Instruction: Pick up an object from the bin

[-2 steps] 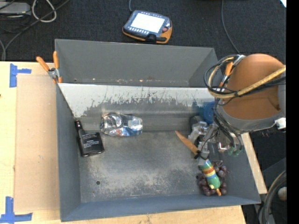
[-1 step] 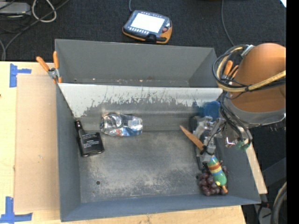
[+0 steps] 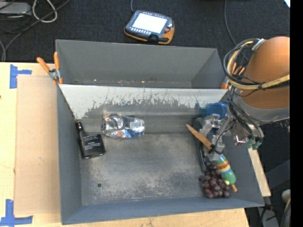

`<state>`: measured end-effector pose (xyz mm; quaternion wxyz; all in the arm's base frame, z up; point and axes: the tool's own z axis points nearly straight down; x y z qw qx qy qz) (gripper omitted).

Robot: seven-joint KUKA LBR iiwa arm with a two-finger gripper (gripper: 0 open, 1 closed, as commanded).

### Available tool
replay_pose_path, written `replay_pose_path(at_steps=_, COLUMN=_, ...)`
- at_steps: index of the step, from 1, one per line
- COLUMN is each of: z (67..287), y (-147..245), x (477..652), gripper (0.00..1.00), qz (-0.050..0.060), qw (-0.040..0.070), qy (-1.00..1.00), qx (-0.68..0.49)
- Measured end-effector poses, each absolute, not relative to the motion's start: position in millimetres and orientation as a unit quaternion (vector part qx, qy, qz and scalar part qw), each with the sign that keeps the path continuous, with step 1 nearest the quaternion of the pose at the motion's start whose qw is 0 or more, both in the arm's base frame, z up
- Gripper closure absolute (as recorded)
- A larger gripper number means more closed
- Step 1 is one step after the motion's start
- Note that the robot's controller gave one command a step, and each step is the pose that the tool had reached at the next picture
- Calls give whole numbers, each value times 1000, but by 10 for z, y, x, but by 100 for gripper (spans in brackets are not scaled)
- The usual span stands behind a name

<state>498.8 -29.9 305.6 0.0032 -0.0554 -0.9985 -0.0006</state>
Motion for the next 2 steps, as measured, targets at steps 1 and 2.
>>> replay_pose_path(at_steps=1, z=2072, y=-687, x=4802, gripper=100, qz=-2, qw=8, qy=-997, qx=81)
replay_pose_path(at_steps=2, z=2151, y=-533, x=4820, gripper=100, qz=0, qw=8, qy=-998, qx=63)
